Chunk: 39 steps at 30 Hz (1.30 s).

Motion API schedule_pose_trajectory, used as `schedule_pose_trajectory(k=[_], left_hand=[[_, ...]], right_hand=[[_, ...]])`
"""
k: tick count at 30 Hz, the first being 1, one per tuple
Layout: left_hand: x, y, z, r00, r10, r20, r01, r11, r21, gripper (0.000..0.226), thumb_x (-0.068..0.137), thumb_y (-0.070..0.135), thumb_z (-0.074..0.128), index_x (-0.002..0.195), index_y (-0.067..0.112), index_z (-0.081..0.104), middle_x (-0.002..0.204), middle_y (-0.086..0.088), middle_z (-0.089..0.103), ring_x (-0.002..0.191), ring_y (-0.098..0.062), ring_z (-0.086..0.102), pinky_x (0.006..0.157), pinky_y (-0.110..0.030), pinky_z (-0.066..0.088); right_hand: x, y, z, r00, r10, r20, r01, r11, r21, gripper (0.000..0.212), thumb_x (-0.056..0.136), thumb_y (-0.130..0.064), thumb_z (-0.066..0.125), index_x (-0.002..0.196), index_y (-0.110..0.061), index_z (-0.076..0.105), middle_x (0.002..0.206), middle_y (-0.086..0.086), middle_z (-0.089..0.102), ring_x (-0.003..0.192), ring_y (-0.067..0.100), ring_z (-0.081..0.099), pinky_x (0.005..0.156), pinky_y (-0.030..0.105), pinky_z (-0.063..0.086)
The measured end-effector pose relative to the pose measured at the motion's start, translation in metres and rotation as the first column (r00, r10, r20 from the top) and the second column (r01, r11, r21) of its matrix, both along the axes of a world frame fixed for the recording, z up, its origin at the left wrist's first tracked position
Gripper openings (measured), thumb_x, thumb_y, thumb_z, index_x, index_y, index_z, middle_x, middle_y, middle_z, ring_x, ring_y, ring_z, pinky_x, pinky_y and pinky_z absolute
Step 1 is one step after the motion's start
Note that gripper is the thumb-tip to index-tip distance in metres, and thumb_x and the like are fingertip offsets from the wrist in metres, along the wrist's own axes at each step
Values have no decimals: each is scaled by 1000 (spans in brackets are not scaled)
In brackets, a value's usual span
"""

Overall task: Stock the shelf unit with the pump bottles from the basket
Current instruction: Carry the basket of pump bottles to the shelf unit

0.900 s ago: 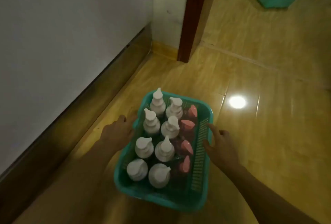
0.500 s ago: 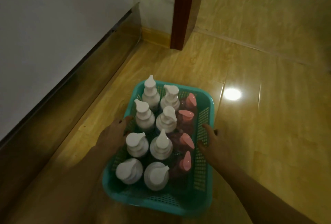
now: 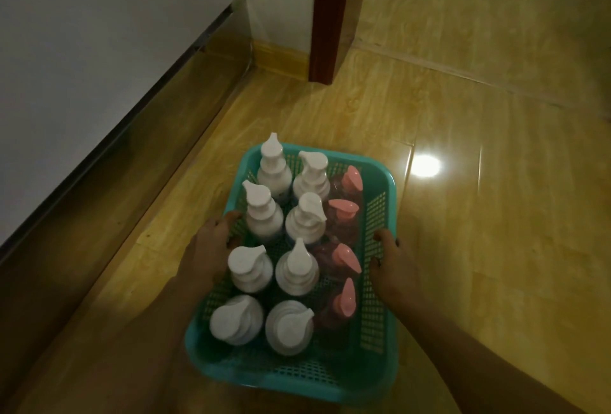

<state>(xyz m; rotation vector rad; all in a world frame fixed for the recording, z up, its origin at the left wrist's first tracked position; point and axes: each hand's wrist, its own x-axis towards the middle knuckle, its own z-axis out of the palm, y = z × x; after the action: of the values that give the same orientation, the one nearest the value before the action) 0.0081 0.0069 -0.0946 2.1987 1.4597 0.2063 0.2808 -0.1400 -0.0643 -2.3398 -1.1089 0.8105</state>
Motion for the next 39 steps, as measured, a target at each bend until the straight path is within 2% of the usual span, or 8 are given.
schedule_pose_trajectory(k=[5,10,16,20,24,30,34,39], left_hand=[[4,-12,8,998,60,-32,-61,998,-11,56,88,20,58,140,20,38,110,-17,59,97,-30,59,80,-41,51],[-4,-39,17,990,131,-58,-134,989,-56,57,90,19,56,143,21,36,109,-16,59,95,-28,58,80,-41,51],[-16,-85,67,979,178,-100,-189,974,-126,56,88,15,57,141,16,39,104,-23,60,96,-37,59,79,-43,48],[-25,-115,130,981,170,-92,-183,971,-156,53,83,21,49,135,12,47,93,-23,63,83,-35,60,71,-39,48],[-32,-149,210,982,154,-112,-172,970,-172,52,86,19,58,136,18,45,93,-14,63,78,-26,60,67,-39,52],[-22,-184,334,979,184,-88,-195,971,-136,50,85,17,60,134,19,48,104,-16,65,88,-34,62,70,-38,51],[-11,-187,409,978,188,-85,-196,976,-95,51,84,14,60,134,18,49,93,-18,66,83,-37,63,66,-40,50],[-3,-179,501,980,196,-34,-197,980,-12,49,84,14,59,133,15,51,83,-21,65,78,-39,63,65,-42,50]], right_hand=[[3,-1,0,1000,5,30,-7,999,52,32,91,-15,55,121,-18,45,124,10,54,103,23,57,80,41,57],[3,-4,17,997,64,41,-67,996,55,38,90,-21,55,127,-16,45,124,12,53,103,25,57,82,44,55],[-5,-36,63,995,103,18,-104,993,53,36,92,-18,50,128,-16,47,126,10,52,90,13,50,74,31,52],[-11,-68,119,994,109,0,-109,994,27,33,94,-13,48,127,-14,49,121,13,55,86,13,49,67,23,42],[-12,-97,188,992,119,47,-120,992,22,34,93,-10,50,127,-12,50,117,16,57,86,13,47,70,26,40],[-2,-126,304,985,130,109,-136,989,51,39,87,1,53,125,-9,53,106,18,59,78,18,47,67,26,35],[10,-130,377,976,147,161,-160,984,76,41,84,3,54,124,-9,54,99,18,59,75,19,47,65,26,35],[21,-116,461,966,160,204,-188,974,124,41,85,0,55,124,-12,53,103,18,61,87,32,58,69,32,41]])
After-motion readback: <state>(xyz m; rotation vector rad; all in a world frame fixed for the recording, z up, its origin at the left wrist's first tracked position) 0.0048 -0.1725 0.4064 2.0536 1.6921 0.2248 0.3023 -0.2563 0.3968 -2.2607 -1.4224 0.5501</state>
